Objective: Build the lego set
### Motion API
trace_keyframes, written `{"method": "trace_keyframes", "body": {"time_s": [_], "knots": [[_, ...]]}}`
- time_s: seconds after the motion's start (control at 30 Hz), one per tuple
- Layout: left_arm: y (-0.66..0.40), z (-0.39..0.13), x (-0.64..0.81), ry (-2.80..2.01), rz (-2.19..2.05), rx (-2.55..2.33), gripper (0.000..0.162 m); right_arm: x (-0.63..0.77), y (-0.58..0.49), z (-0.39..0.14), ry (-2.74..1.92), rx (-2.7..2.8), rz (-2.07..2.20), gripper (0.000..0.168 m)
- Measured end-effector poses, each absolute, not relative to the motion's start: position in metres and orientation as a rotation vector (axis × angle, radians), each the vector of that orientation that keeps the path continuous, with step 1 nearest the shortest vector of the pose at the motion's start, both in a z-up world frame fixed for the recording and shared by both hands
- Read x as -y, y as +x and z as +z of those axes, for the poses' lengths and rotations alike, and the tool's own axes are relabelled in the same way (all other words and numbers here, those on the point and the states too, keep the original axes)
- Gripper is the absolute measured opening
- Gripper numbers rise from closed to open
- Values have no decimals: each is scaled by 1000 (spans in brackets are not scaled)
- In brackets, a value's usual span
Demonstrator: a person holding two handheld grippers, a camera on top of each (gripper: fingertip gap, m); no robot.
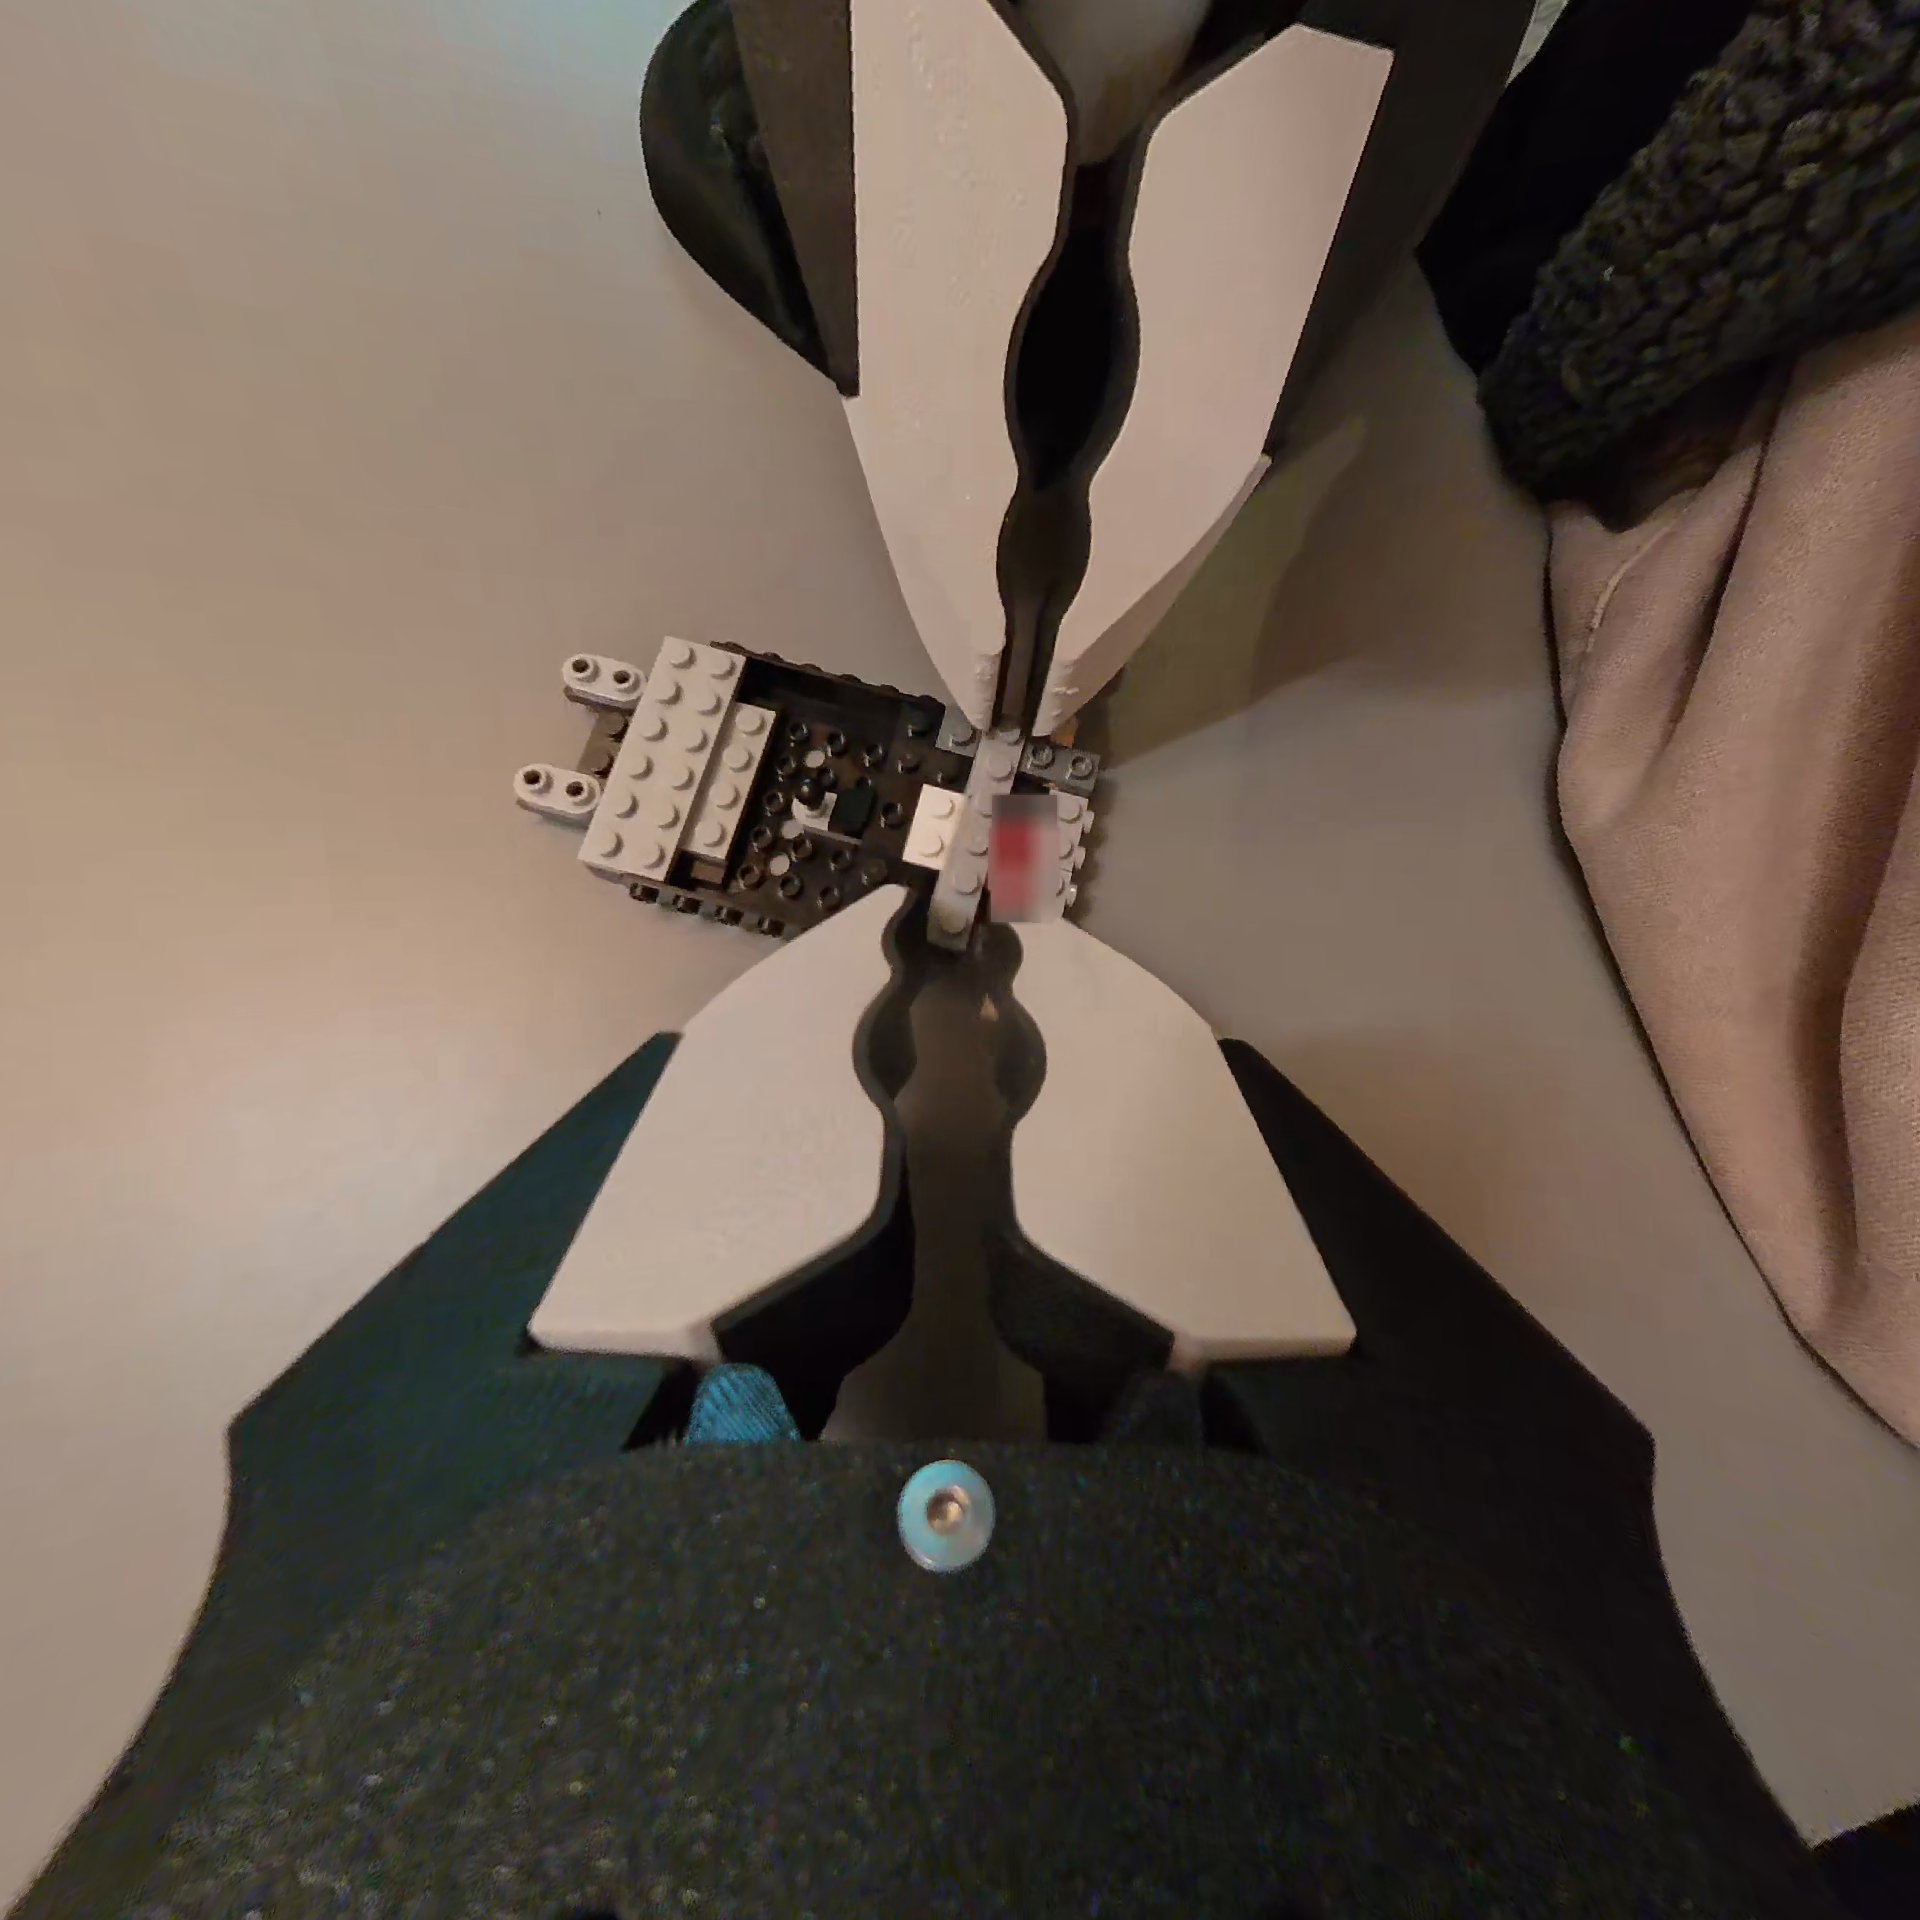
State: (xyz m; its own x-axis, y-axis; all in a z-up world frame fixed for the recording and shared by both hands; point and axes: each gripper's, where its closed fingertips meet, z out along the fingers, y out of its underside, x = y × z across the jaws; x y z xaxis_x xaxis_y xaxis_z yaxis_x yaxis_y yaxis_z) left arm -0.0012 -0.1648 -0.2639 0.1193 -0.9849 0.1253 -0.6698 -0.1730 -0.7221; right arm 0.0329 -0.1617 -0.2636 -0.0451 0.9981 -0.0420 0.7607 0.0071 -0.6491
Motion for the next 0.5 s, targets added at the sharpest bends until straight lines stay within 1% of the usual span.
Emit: {"method": "trace_keyframes", "body": {"time_s": [0.2,0.5], "knots": [[-4,-263,167,-1910,-817,-1590,14,163,33,-262,-1801,1848,765,7],[-4,-257,177,-1878,-797,-1561,11,156,36,-246,-1745,1829,802,7]]}}
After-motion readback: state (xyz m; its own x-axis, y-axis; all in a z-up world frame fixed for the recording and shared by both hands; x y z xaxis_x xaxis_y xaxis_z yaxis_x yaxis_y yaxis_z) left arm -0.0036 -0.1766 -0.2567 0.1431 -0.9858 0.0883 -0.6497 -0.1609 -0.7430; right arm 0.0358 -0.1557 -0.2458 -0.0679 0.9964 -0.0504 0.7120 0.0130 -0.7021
